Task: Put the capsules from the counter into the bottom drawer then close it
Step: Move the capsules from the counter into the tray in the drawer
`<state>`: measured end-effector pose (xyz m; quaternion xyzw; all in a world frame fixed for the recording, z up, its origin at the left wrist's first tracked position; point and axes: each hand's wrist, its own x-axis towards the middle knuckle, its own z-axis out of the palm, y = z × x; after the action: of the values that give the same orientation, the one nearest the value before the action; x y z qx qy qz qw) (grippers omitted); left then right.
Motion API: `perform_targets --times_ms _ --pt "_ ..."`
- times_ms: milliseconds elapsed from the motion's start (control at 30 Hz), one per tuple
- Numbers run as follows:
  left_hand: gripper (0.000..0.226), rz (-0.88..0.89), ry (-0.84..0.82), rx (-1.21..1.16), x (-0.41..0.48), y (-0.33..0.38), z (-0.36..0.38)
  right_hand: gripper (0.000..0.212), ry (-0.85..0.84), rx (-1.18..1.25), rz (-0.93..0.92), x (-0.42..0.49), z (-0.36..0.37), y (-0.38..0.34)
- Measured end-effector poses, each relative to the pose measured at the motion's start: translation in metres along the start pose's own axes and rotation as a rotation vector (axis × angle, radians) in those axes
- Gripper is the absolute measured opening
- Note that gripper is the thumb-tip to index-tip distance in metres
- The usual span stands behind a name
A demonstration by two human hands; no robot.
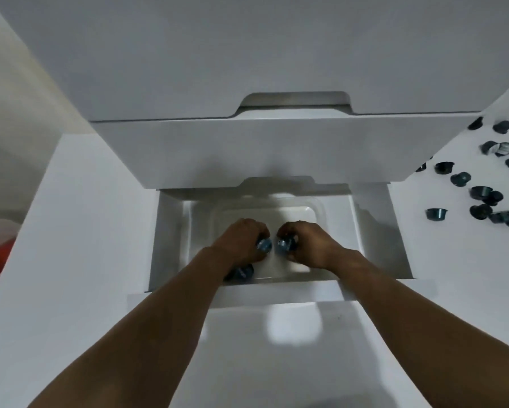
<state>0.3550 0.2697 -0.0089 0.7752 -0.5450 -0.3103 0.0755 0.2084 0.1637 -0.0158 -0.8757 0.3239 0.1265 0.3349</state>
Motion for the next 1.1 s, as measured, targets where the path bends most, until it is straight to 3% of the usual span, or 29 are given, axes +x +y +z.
perform_targets --times_ms 300,433,1100 --pt "0.04 0.009 -0.087 -0.071 0.005 -0.014 0.006 0.029 -0.007 0.043 -0.001 0.004 0.004 0.002" --pt "0.028 -0.029 -0.091 -0.112 0.005 -0.013 0.005 0.027 -0.017 0.045 0.031 0.005 0.005 0.004" --pt "0.018 -0.072 -0.241 -0.039 0.002 -0.002 0.01 0.018 -0.251 0.014 0.085 0.001 0.006 -0.004"
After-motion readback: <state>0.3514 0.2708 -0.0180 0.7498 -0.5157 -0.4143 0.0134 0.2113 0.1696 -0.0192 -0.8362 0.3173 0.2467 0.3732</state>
